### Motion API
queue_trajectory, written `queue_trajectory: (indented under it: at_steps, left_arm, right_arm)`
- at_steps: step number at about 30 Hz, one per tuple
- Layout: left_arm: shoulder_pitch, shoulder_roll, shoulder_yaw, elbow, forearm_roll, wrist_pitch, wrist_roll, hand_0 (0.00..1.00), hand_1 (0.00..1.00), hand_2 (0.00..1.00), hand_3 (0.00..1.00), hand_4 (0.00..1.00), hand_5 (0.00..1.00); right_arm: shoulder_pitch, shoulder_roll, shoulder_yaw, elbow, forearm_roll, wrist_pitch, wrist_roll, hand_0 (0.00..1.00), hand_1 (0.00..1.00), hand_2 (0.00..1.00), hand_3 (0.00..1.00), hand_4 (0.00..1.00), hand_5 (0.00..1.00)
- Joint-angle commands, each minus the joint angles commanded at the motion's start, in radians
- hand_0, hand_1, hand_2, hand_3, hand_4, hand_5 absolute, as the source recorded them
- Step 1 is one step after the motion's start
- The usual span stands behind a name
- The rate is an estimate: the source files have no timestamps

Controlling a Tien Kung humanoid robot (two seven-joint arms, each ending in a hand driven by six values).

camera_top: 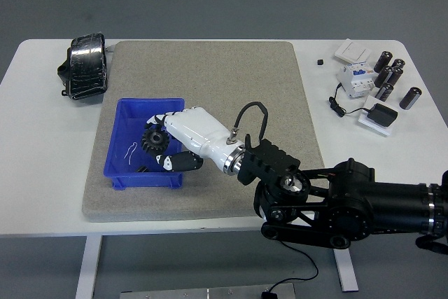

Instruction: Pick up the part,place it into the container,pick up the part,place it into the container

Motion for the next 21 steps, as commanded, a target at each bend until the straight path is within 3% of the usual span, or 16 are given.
queue_trajectory:
  at_steps: [1, 6, 7, 21]
  left_arm:
    - [0.000, 0.000, -0.001, 0.000, 0.002, 0.000, 0.001, 0.661, 0.640, 0.612, 0.560, 0.737, 0.650]
    - [0.001, 0.000, -0.002, -0.001, 0.005, -0.002, 0.005, 0.661, 0.640, 0.612, 0.560, 0.737, 0.650]
    - [0.001, -0.001, -0.003, -0.001, 0.007, -0.002, 0.007, 0.660, 0.640, 0.612, 0.560, 0.738, 0.647]
    - [0.003, -0.004, -0.005, -0.002, 0.015, -0.006, 0.016, 0.661, 0.640, 0.611, 0.557, 0.742, 0.644]
  right_arm:
    - [0.001, 0.001, 0.001, -0.001, -0.002, 0.002, -0.002, 0.383, 0.647, 0.707, 0.729, 0.591, 0.293]
    - [0.000, 0.003, 0.002, -0.004, -0.001, 0.018, -0.009, 0.383, 0.647, 0.707, 0.729, 0.591, 0.293]
    - [0.000, 0.003, 0.002, -0.004, -0.001, 0.025, -0.011, 0.458, 0.708, 0.819, 0.847, 0.703, 0.341]
    - [-0.004, 0.002, 0.007, -0.002, 0.017, 0.044, 0.001, 0.475, 0.717, 0.846, 0.880, 0.752, 0.364]
